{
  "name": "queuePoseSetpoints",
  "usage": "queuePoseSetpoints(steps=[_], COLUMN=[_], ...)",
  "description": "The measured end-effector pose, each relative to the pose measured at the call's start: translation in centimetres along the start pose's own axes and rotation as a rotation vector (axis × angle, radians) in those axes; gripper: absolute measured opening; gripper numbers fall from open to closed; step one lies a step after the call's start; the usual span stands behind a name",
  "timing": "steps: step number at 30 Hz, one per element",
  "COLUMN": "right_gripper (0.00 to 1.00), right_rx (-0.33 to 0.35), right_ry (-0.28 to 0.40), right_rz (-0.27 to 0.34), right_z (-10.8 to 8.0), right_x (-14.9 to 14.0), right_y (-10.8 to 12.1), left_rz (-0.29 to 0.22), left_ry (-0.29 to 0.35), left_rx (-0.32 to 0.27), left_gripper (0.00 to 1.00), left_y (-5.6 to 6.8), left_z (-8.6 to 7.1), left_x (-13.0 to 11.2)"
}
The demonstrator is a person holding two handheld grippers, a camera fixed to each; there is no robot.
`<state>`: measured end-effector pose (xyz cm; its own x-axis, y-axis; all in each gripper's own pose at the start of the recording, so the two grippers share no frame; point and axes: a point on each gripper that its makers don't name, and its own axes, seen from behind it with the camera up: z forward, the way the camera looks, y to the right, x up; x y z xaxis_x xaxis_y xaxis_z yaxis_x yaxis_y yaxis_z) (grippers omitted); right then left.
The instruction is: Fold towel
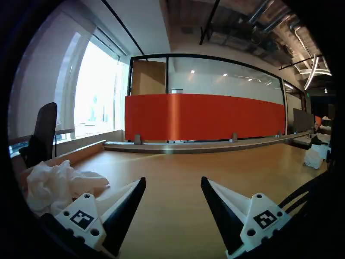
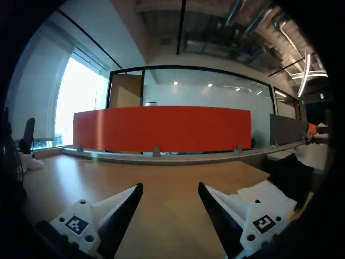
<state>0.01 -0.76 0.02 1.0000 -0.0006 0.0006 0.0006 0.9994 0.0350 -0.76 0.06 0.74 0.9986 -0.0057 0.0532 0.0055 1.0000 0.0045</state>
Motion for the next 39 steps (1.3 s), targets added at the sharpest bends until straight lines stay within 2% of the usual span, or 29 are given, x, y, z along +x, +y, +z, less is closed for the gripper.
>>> queuePoseSetpoints(steps=[9, 39], right_gripper=[1.00, 0.99], right_rx=[0.000, 0.000], right_ry=[0.000, 0.000], right_rz=[0.000, 0.000], right_z=[-0.02, -0.04], right_x=[0.01, 0.02], right_y=[0.01, -0.01], left_rz=[0.005, 0.005], left_ry=[0.055, 0.053], left_rx=[0.001, 0.008], left_gripper=[0.94, 0.95], left_y=[-0.17, -0.25], left_z=[-0.79, -0.76], left_x=[0.77, 0.66])
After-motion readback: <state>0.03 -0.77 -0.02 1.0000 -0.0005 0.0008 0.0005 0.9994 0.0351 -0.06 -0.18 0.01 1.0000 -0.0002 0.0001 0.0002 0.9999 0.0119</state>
